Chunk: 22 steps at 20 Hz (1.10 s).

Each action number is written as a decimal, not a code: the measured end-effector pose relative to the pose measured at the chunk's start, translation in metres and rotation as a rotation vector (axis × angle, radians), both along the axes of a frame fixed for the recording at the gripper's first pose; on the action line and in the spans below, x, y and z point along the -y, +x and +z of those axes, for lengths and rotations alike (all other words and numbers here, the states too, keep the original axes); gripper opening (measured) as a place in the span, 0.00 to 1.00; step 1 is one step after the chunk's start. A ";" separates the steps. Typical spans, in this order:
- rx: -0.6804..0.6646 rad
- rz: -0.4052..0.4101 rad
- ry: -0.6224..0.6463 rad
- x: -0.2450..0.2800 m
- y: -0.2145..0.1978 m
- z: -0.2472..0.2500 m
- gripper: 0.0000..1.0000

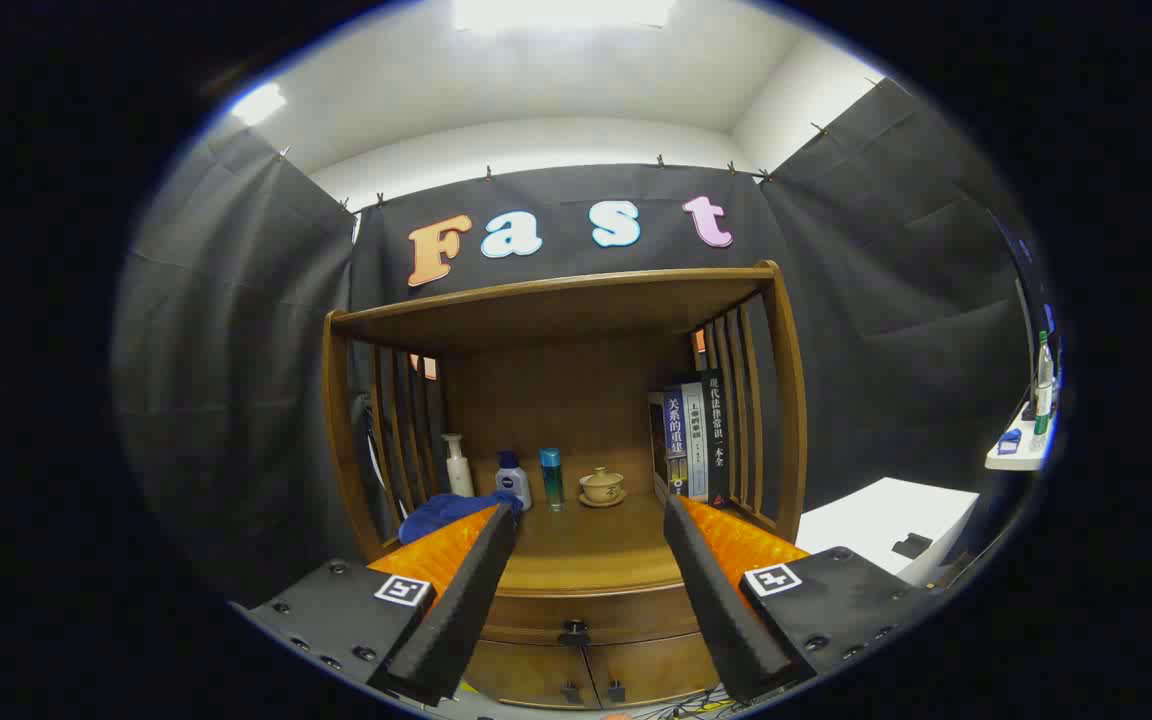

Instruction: Pull open the drawer, take out the items inside it, and place them on the countertop above the cabinet.

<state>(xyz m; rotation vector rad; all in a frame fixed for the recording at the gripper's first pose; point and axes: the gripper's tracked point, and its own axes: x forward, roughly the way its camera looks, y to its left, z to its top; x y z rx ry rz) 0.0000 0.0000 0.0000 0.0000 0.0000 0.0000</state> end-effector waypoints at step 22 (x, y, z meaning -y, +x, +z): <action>-0.024 -0.007 -0.017 -0.002 0.004 -0.014 0.98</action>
